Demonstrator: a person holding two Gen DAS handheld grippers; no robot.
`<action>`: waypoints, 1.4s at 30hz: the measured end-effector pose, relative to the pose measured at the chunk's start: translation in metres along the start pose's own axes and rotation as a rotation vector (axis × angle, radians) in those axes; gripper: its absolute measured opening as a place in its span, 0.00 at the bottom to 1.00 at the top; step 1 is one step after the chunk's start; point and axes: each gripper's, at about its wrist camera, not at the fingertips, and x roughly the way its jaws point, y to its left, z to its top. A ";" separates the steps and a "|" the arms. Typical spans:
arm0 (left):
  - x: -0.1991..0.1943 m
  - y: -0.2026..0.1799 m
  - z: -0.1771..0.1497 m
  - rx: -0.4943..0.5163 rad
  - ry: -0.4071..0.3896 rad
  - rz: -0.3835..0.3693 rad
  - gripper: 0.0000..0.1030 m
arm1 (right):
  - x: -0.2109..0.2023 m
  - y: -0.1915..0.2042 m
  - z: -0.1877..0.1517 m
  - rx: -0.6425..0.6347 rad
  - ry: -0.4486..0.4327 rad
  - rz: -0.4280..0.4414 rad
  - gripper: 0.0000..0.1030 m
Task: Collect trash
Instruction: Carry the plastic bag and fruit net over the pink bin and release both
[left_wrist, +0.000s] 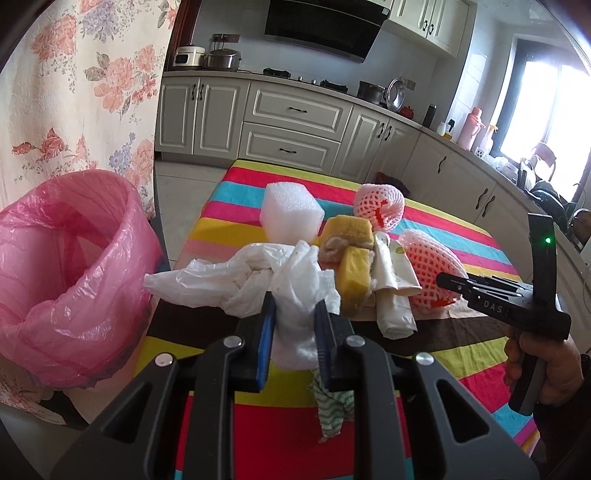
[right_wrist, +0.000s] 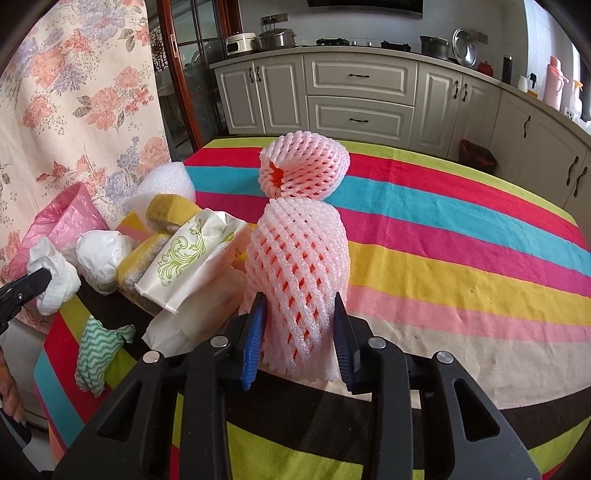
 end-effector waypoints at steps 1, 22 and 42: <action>-0.001 0.000 0.001 0.000 -0.004 -0.001 0.19 | -0.002 -0.001 -0.001 0.001 -0.002 -0.002 0.32; -0.046 0.014 0.018 -0.013 -0.127 0.045 0.19 | -0.073 0.022 0.030 -0.027 -0.144 0.029 0.31; -0.113 0.108 0.040 -0.107 -0.278 0.280 0.19 | -0.075 0.128 0.078 -0.179 -0.205 0.155 0.31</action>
